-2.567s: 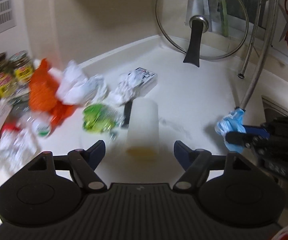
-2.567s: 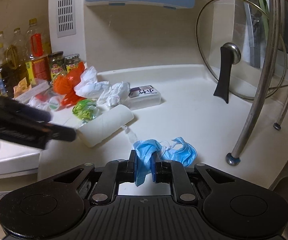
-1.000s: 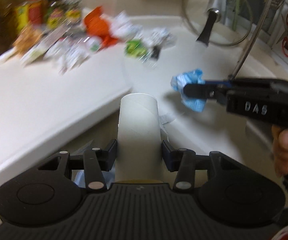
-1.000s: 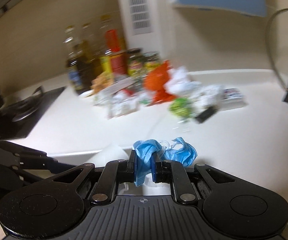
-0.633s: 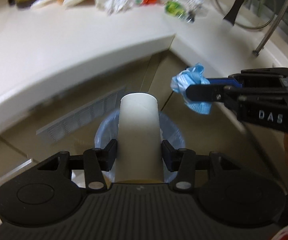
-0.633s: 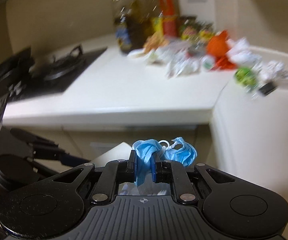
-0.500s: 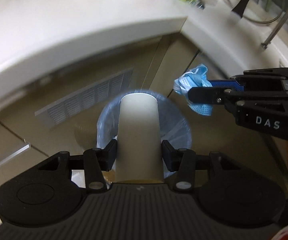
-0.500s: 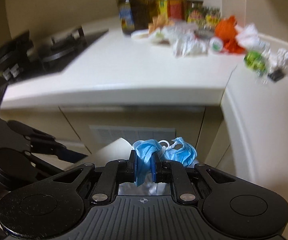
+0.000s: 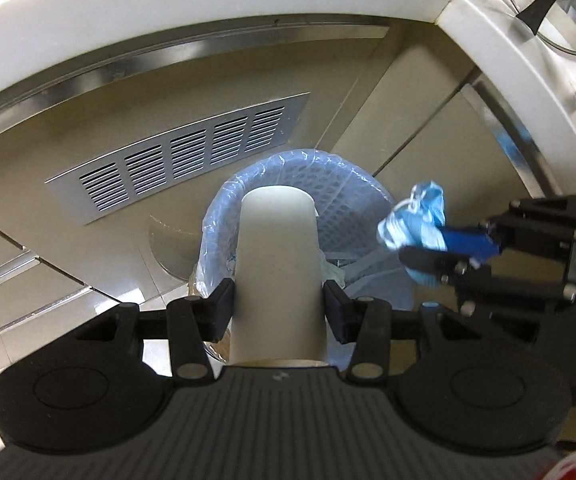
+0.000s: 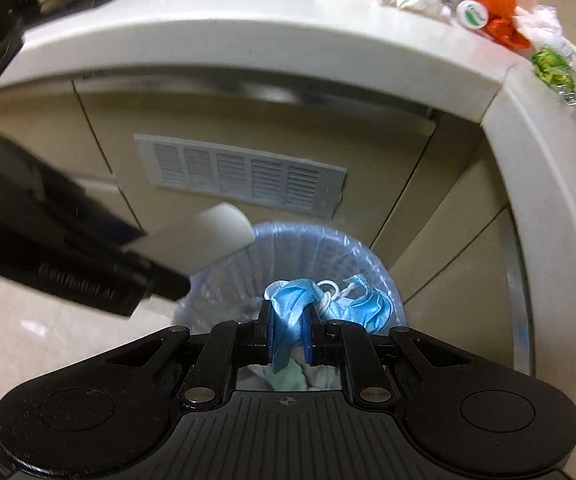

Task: Collect trash
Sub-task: 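Carry the paper tube and blue mask down over the wastebasket with both grippers, then open both grippers to drop the tube and mask into the wastebasket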

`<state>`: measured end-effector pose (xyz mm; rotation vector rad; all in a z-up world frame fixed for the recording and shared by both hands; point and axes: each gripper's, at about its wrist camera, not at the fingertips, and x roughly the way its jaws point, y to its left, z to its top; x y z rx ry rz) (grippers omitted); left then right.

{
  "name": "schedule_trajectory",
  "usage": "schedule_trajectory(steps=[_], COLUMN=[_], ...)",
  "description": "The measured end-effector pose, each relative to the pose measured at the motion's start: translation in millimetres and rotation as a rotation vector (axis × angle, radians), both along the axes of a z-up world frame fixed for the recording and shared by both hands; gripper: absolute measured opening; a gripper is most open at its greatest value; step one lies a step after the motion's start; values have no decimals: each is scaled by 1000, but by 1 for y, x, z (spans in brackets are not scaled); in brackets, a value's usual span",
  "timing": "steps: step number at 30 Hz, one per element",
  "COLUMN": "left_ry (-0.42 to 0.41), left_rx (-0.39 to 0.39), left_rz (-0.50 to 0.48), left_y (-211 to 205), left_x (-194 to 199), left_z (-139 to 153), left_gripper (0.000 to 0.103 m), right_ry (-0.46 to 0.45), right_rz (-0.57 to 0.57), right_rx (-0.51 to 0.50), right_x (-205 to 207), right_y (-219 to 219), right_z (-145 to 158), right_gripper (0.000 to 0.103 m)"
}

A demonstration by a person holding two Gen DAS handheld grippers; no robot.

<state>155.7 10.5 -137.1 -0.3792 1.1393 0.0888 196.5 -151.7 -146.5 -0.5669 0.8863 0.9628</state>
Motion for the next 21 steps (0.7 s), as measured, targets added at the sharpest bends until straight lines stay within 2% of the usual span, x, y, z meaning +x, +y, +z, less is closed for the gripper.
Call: schedule_trajectory(steps=[6,21], left_ry=[12,10], left_rx=[-16,-45], left_rz=[-6,2], left_y=[-8,-9], left_x=[16,27], left_z=[-11,-18], left_gripper=[44,44], right_ry=[-2,4], right_rz=[24,22], right_rx=[-54,-57], right_x=[-1,5], right_y=[1,-2], right_z=[-18,-25], right_gripper=[14,14])
